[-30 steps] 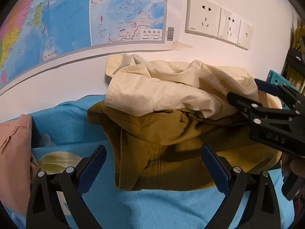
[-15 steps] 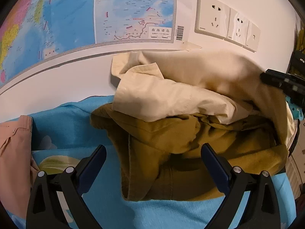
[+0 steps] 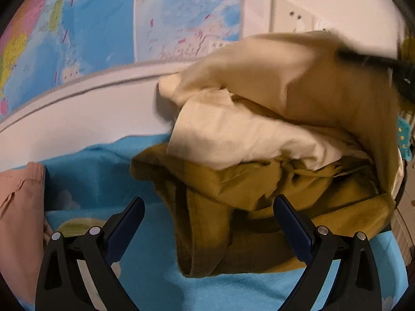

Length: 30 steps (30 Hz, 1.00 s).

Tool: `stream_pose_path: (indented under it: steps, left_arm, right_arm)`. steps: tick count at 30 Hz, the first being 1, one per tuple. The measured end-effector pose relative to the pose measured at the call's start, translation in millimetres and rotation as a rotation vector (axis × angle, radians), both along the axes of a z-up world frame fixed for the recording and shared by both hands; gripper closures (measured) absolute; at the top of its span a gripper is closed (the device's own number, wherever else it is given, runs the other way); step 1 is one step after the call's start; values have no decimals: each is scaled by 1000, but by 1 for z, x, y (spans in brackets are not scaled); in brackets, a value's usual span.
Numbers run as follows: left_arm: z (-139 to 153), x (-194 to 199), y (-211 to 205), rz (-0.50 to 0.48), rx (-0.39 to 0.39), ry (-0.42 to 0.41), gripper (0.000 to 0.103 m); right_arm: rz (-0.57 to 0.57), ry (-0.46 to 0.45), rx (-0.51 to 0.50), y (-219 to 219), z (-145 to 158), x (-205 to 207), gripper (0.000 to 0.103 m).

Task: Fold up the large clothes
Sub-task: 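Reach the right tool to the cream jacket and grasp its edge, then lift the cream jacket with the right tool while the left tool grasps another edge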

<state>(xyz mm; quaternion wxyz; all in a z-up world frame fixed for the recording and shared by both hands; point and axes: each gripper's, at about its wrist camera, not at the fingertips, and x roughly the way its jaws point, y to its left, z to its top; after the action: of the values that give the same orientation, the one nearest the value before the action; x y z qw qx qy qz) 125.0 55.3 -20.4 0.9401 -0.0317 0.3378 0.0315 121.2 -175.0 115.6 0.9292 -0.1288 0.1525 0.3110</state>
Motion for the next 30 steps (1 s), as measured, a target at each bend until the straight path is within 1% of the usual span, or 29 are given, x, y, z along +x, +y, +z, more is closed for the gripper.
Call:
stream_pose_path:
  steps: [1, 3, 5, 7, 9, 11, 12, 15, 17, 18, 19, 20, 21, 23, 25, 28, 29, 30]
  left_arm:
    - [2, -1, -1, -18, -10, -14, 7]
    - [7, -3, -6, -86, -40, -49, 7]
    - [13, -4, -15, -144, -60, -77, 7]
    - [15, -4, -23, -193, -63, -105, 7]
    - [17, -1, -30, -213, -70, -137, 7]
    - [17, 4, -34, -210, -100, -158, 7]
    - [16, 9, -36, -201, -103, -168, 7]
    - [9, 26, -43, -204, -102, -177, 7]
    - [9, 31, -50, -231, -65, -202, 25]
    - [12, 35, -52, -251, -54, -193, 60]
    - [16, 37, -50, -271, -73, -186, 91]
    - [27, 41, -46, -290, -120, -179, 91]
    - [41, 41, -41, -282, -145, -194, 92]
    - [74, 34, -34, -283, -166, -266, 93]
    - [115, 19, -31, -317, -195, -344, 94]
    - [164, -7, -31, -337, -189, -454, 95]
    - [190, -25, -27, -329, -192, -519, 96]
    - [205, -36, -25, -320, -197, -556, 96]
  right_arm:
    - [-17, -23, 45, -16, 14, -7, 98]
    - [-39, -78, 160, -56, 50, -28, 98]
    - [-72, -118, 225, -85, 77, -43, 98]
    - [-107, -153, 250, -101, 95, -54, 99]
    - [-116, -150, 278, -112, 104, -63, 99]
    - [-121, -142, 304, -124, 107, -71, 99]
    - [-122, -143, 315, -129, 110, -73, 99]
    - [-126, -142, 328, -139, 104, -82, 99]
    - [-148, -151, 324, -143, 106, -87, 99]
    - [-154, -150, 330, -146, 107, -88, 99]
    - [-159, -148, 336, -150, 110, -91, 99]
    - [-174, -163, 339, -153, 114, -96, 99]
    - [-180, -184, 344, -156, 120, -103, 99]
    - [-183, -224, 378, -166, 136, -121, 99]
    - [-176, -282, 404, -176, 158, -147, 99]
    - [-173, -383, 416, -186, 190, -196, 99]
    - [-171, -415, 422, -191, 201, -217, 99]
    - [-172, -449, 429, -195, 211, -236, 99]
